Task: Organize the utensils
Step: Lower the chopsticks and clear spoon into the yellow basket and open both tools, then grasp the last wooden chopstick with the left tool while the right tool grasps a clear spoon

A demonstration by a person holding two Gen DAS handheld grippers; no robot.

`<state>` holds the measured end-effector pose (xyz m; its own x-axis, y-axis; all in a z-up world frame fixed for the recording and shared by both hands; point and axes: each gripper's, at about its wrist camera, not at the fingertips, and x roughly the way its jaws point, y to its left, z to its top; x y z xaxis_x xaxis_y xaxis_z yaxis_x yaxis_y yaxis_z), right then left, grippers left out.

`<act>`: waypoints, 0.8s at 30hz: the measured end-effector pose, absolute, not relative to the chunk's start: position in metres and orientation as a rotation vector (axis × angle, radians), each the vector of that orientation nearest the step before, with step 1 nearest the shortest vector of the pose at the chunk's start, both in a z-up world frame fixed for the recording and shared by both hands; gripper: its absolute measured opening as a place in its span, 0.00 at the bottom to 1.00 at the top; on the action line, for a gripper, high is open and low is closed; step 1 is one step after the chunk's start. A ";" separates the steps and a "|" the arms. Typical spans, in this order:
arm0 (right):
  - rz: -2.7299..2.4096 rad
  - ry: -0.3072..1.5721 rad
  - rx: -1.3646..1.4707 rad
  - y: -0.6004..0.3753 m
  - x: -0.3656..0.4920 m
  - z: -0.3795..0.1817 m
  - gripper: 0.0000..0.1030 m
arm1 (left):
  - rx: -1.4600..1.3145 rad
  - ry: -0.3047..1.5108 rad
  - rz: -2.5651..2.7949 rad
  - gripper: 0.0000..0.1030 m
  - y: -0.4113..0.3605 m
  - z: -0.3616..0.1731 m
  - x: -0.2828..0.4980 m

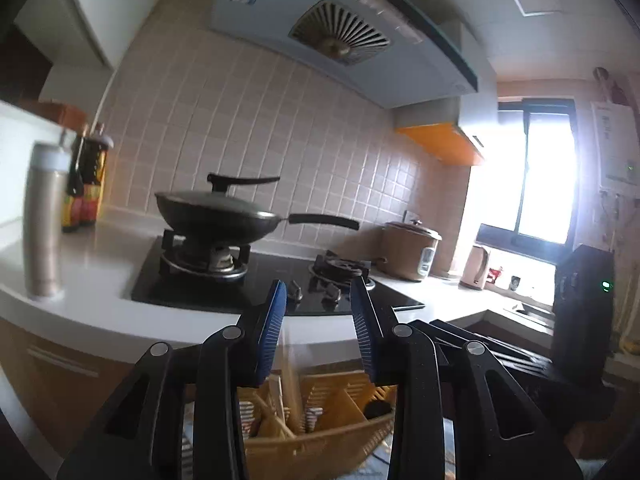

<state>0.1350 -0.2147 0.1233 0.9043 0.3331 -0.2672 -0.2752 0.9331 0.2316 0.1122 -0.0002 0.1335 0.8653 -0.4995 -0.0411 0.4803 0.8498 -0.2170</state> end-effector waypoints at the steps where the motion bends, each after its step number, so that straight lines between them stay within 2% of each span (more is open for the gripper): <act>1: 0.321 0.321 0.193 -0.215 0.128 0.127 0.58 | -0.190 0.096 -0.521 0.36 0.004 0.139 0.101; 3: 0.324 0.358 0.190 -0.214 0.114 0.134 0.58 | -0.169 0.102 -0.526 0.40 0.010 0.146 0.084; 6: 0.323 0.432 0.174 -0.212 0.093 0.140 0.58 | -0.125 0.139 -0.530 0.40 0.019 0.155 0.058; 11: 0.318 0.663 0.162 -0.201 0.078 0.120 0.58 | -0.099 0.384 -0.587 0.40 0.031 0.141 0.044; 15: 0.363 0.911 0.198 -0.189 0.079 0.076 0.58 | -0.092 0.634 -0.608 0.38 0.035 0.105 0.058; 20: 0.384 1.174 0.225 -0.170 0.080 0.000 0.58 | -0.010 0.957 -0.577 0.38 0.032 0.035 0.082; 24: 0.394 1.284 0.262 -0.160 0.081 -0.040 0.45 | 0.047 1.086 -0.598 0.38 0.030 -0.011 0.086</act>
